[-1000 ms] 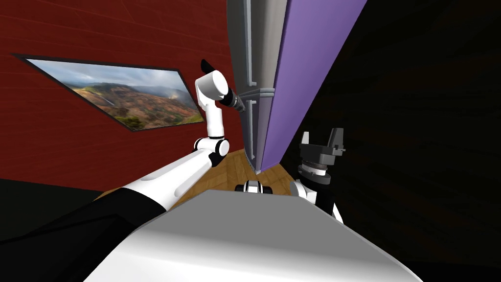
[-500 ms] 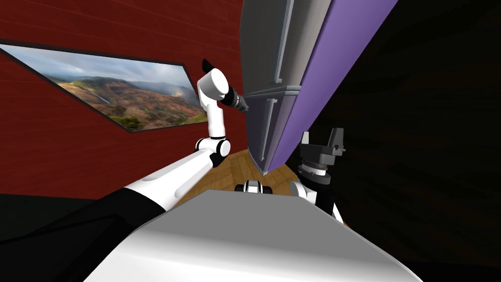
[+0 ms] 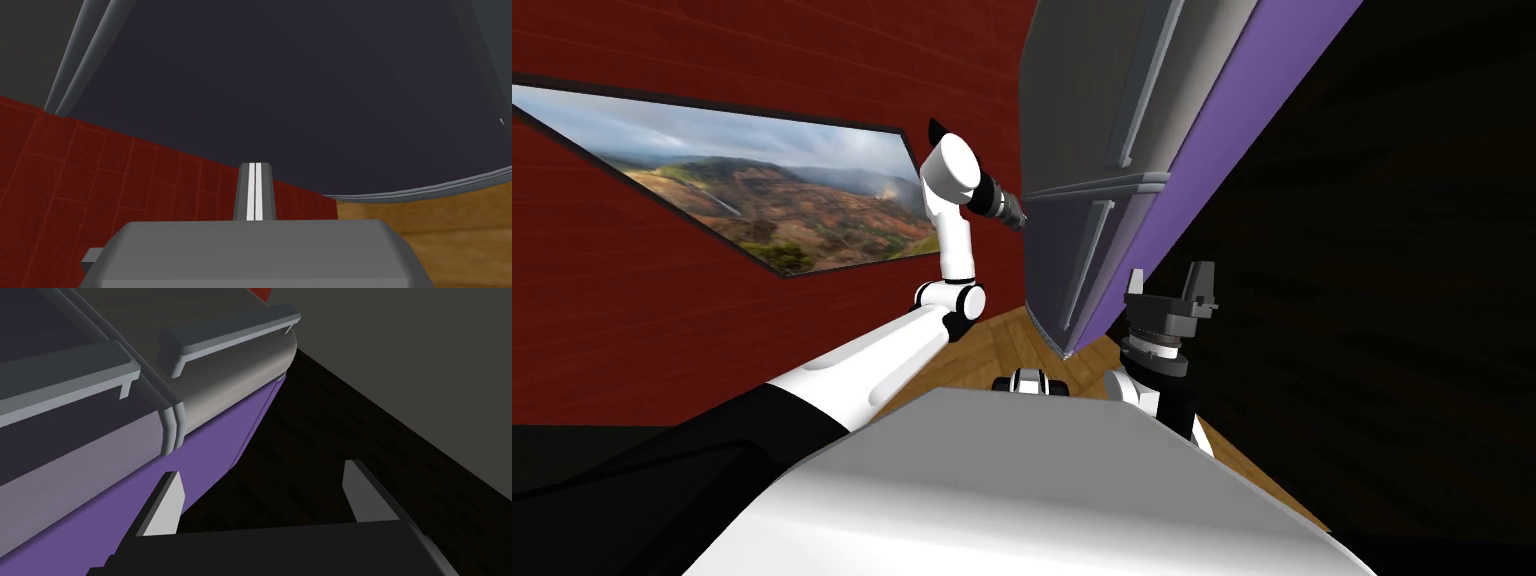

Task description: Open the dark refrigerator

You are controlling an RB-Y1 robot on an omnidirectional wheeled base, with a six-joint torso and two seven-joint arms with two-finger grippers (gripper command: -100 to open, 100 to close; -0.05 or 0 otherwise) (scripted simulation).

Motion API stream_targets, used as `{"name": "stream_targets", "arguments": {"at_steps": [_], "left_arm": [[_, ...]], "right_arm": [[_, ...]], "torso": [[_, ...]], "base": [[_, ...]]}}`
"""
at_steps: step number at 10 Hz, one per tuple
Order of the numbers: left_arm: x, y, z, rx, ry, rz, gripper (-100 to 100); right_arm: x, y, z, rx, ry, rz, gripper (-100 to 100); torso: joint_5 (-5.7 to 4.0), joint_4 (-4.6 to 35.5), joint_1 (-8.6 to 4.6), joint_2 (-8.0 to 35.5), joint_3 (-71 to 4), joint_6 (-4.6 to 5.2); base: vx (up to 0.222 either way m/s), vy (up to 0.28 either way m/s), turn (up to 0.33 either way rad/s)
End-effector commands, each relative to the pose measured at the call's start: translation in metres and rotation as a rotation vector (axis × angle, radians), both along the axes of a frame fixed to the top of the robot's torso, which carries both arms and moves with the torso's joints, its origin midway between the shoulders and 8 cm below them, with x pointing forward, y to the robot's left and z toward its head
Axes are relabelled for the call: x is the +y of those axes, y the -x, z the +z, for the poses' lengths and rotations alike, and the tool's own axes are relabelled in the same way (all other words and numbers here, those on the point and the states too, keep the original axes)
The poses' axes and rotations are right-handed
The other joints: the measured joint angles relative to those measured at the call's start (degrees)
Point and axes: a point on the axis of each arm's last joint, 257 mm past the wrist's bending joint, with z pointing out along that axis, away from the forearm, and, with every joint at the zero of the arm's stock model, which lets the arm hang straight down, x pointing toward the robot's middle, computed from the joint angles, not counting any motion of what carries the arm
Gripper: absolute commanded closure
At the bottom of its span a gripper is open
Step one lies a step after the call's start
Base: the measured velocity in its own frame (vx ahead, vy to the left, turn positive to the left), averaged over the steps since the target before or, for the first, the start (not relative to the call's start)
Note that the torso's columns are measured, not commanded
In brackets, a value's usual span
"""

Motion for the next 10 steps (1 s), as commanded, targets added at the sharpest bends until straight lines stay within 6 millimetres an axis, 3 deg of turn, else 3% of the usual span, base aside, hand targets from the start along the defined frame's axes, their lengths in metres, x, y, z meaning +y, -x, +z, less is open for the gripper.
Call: {"name": "stream_targets", "arguments": {"at_steps": [1, 3, 4, 5, 10], "left_arm": [[-0.012, 0.008, 0.001, -0.003, 0.001, -0.051, 100], [-0.016, 0.01, 0.001, -0.003, 0.003, -0.062, 100], [-0.012, 0.009, 0.006, -0.005, 0.002, -0.044, -100], [-0.012, 0.009, 0.006, -0.005, 0.002, -0.044, -100], [0.0, 0.006, 0.016, -0.006, 0.005, 0.014, -100]], "right_arm": [[0.0, 0.0, 0.0, 0.0, 0.0, 0.0, 0], [0.0, 0.0, 0.0, 0.0, 0.0, 0.0, 0], [0.0, 0.0, 0.0, 0.0, 0.0, 0.0, 0], [0.0, 0.0, 0.0, 0.0, -0.001, 0.0, 0], [0.0, 0.0, 0.0, 0.0, -0.001, 0.0, 0]], "torso": [[-0.07, 0.0, -0.35, 0.1, 0.0, -0.01], [-0.07, 0.0, -0.24, 0.1, 0.1, 0.01], [-0.23, 0.0, -0.86, 0.0, 0.0, 0.02], [-0.46, 0.0, -1.49, 0.1, 0.0, 0.08], [-0.06, 0.0, -0.24, 0.1, 0.0, 0.0]], "base": [[-0.035, 0.315, -0.027], [0.02, 0.267, -0.056], [0.0, -0.087, 0.034], [-0.013, -0.163, 0.022], [-0.01, -0.225, 0.016]]}}
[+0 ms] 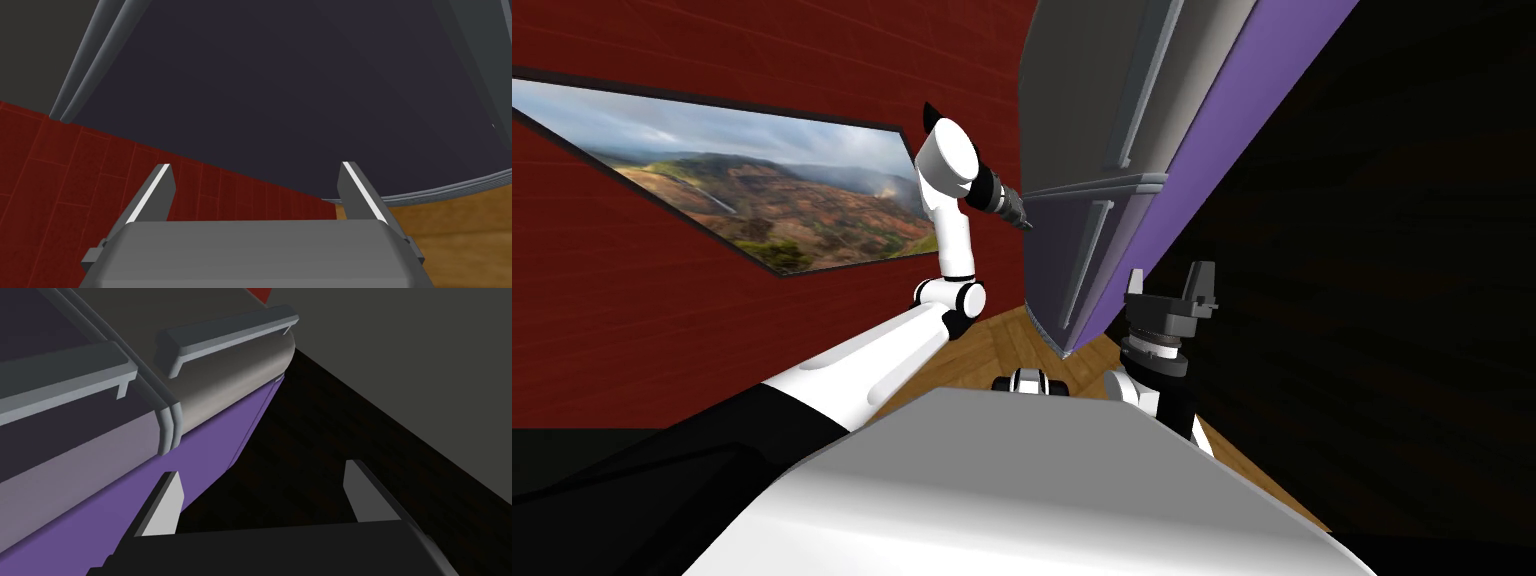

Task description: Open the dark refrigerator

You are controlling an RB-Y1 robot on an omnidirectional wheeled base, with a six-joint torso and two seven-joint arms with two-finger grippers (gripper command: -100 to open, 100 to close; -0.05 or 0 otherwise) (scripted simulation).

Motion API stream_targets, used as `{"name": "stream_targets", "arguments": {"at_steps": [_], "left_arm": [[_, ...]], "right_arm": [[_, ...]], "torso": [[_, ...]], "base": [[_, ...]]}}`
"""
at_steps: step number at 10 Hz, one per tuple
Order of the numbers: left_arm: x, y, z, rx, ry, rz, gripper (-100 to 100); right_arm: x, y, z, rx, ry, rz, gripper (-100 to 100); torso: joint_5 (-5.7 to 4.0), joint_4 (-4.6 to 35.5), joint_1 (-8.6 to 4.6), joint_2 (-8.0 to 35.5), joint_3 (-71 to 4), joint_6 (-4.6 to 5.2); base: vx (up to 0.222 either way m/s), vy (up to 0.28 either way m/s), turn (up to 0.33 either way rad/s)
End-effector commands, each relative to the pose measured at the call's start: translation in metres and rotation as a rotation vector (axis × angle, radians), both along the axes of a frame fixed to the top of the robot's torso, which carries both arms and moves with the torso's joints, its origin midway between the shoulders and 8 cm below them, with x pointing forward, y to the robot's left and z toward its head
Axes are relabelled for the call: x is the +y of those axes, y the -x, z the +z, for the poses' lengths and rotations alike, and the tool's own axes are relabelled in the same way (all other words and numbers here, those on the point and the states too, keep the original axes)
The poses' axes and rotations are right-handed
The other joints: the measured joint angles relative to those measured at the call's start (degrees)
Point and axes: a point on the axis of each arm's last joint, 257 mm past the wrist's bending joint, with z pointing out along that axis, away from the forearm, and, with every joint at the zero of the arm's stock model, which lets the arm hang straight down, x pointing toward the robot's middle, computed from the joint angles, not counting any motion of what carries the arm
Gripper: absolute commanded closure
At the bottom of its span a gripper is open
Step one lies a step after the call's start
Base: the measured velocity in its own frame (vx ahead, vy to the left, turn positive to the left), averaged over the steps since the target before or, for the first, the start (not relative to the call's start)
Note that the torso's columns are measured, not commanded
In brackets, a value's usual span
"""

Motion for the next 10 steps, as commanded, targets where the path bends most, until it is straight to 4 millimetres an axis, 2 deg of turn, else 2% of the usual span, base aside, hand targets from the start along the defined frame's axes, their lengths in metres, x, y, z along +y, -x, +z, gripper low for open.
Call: {"name": "stream_targets", "arguments": {"at_steps": [1, 10], "left_arm": [[0.007, -0.002, 0.005, 0.0, 0.003, 0.032, -100], [0.032, -0.006, 0.027, -0.006, 0.016, 0.148, -100]], "right_arm": [[0.0, 0.0, 0.0, 0.0, 0.0, 0.0, 0], [0.0, 0.0, 0.0, 0.0, 0.0, 0.0, 0]], "torso": [[-0.01, 0.0, -0.02, -0.1, -0.1, 0.0], [-0.02, 0.0, -0.02, -0.1, 0.0, 0.01]], "base": [[0.01, -0.213, 0.017], [-0.011, -0.232, 0.021]]}}
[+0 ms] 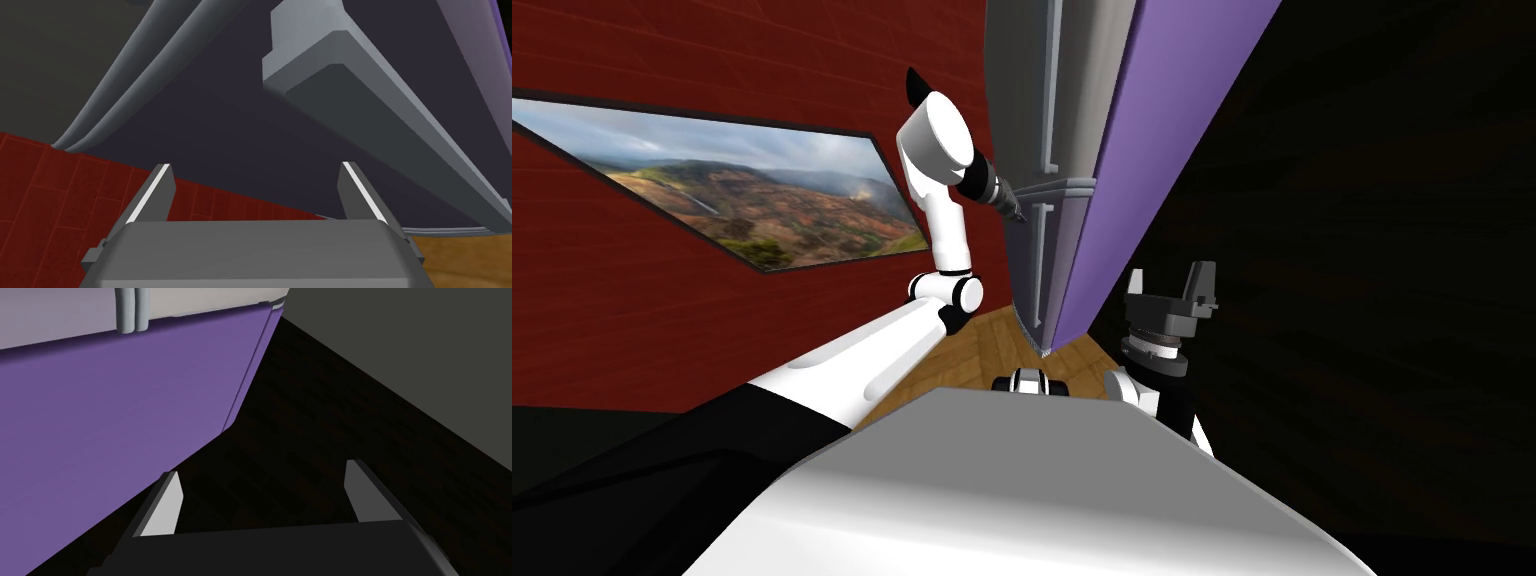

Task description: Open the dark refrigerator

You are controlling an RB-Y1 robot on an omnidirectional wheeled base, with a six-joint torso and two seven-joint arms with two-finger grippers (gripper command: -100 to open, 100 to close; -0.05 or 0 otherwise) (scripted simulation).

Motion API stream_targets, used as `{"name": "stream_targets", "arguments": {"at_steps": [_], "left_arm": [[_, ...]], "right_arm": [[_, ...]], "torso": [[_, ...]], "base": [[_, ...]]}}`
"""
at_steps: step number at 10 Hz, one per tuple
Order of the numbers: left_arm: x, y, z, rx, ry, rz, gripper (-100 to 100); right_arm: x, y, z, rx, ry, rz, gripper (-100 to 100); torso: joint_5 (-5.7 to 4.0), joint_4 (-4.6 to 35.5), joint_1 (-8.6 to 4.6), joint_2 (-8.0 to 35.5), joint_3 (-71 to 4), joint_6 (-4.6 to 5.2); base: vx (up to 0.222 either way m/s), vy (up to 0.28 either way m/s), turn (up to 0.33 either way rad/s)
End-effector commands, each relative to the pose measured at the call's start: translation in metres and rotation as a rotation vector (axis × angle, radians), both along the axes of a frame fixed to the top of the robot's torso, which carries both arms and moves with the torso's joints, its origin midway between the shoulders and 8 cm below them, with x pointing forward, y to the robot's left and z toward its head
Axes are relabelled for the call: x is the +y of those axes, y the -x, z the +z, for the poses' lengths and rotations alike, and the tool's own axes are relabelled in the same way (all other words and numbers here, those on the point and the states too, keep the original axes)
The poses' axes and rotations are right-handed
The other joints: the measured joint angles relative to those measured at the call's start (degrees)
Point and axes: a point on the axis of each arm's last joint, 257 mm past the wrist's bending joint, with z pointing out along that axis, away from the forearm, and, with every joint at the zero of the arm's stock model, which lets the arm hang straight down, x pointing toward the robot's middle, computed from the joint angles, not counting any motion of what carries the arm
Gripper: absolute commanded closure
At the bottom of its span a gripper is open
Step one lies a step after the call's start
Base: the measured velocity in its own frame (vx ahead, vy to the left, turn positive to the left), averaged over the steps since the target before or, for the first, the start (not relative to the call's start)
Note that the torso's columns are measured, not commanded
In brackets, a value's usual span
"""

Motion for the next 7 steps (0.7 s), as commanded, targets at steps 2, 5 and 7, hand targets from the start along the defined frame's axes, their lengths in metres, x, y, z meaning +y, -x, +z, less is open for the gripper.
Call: {"name": "stream_targets", "arguments": {"at_steps": [2, 5, 7], "left_arm": [[0.012, -0.002, 0.009, -0.003, 0.009, 0.053, -100], [0.021, -0.011, 0.001, 0.002, 0.015, 0.077, -100], [0.019, -0.009, 0.004, 0.002, 0.011, 0.073, 100]], "right_arm": [[0.0, 0.0, 0.0, 0.0, 0.0, 0.0, 0], [0.0, 0.0, 0.0, 0.0, 0.0, 0.0, 0], [0.0, 0.0, 0.0, 0.0, 0.0, 0.0, 0]], "torso": [[-0.05, 0.1, -0.15, 0.2, 0.1, 0.05], [-0.18, 0.0, -0.28, 0.0, 0.0, 0.22], [0.08, -0.1, 0.18, -0.1, -0.1, -0.01]], "base": [[-0.033, -0.268, 0.06], [0.001, -0.099, 0.005], [0.019, -0.013, -0.006]]}}
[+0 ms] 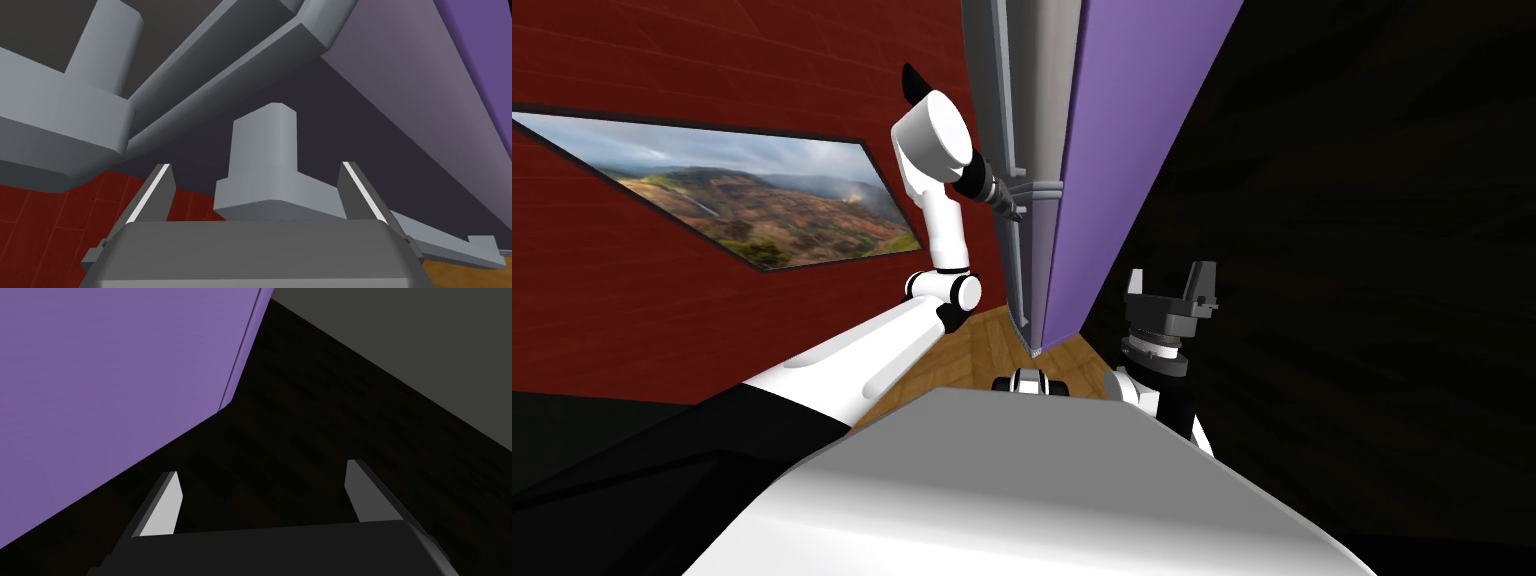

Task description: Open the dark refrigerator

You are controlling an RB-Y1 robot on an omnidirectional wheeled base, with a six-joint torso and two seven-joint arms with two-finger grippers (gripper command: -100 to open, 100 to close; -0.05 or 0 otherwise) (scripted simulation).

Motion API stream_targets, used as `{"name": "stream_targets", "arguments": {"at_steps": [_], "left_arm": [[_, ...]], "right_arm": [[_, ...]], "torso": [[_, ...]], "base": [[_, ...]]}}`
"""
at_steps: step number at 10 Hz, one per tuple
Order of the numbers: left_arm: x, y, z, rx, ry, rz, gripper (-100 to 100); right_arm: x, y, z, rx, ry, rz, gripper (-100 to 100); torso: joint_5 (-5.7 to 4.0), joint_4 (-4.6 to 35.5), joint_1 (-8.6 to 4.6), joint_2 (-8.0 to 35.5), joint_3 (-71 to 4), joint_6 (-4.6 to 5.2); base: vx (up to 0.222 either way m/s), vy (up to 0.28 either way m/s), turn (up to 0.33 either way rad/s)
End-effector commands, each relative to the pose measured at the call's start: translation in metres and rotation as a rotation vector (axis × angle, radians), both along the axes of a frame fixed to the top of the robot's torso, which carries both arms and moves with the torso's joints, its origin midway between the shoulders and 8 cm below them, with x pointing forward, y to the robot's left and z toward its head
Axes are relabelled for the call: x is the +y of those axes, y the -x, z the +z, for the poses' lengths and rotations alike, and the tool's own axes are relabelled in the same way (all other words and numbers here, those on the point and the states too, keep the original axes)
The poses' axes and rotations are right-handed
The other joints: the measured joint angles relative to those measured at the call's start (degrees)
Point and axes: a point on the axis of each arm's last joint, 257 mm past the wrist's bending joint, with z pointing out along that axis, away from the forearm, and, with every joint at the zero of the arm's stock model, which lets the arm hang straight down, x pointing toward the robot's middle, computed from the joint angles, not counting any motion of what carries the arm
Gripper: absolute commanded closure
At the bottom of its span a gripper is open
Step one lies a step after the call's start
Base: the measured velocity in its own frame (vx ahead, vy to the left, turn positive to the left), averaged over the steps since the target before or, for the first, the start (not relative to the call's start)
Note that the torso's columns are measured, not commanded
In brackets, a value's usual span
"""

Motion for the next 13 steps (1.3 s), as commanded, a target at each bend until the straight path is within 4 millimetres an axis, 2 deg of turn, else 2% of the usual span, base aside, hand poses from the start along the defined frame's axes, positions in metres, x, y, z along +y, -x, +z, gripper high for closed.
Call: {"name": "stream_targets", "arguments": {"at_steps": [1, 3, 6, 8, 10, 11, 13], "left_arm": [[-0.01, 0.005, -0.002, 0.009, -0.002, -0.037, 100], [-0.018, 0.01, -0.002, 0.009, -0.002, -0.069, 100], [-0.041, 0.024, 0.001, 0.008, -0.001, -0.164, 100], [-0.048, 0.03, 0.002, 0.007, -0.002, -0.196, 100], [-0.062, 0.041, 0.004, 0.003, -0.003, -0.26, 100], [-0.062, 0.041, 0.004, 0.003, -0.003, -0.26, 100], [-0.076, 0.052, 0.007, -0.002, -0.004, -0.324, 100]], "right_arm": [[0.0, 0.0, 0.0, 0.0, 0.0, 0.0, 0], [0.0, 0.0, 0.0, 0.0, 0.001, 0.0, 0], [0.0, 0.0, 0.0, 0.0, 0.001, 0.0, 0], [0.0, 0.0, 0.0, 0.0, 0.001, 0.0, 0], [0.0, 0.0, 0.0, 0.0, 0.001, 0.0, 0], [0.0, 0.0, 0.0, 0.0, 0.001, 0.0, 0], [0.0, 0.0, 0.0, 0.0, 0.0, 0.0, 0]], "torso": [[0.0, 0.1, -0.02, 0.0, 0.0, -0.03], [0.29, 0.1, 0.83, -0.1, -0.1, -0.2], [0.17, 0.0, 0.45, -0.5, -0.4, -0.19], [-0.09, -0.1, -0.38, -0.6, -0.5, -0.1], [-0.1, -0.1, -0.25, -0.6, -0.5, 0.01], [0.01, -0.1, 0.06, -0.7, -0.6, -0.04], [-0.13, -0.1, -0.4, -0.6, -0.5, -0.01]], "base": [[-0.014, 0.139, -0.058], [0.016, 0.299, -0.071], [0.017, 0.368, -0.053], [-0.016, 0.281, -0.01], [0.026, 0.368, -0.079], [0.017, 0.31, -0.038], [-0.013, 0.294, -0.039]]}}
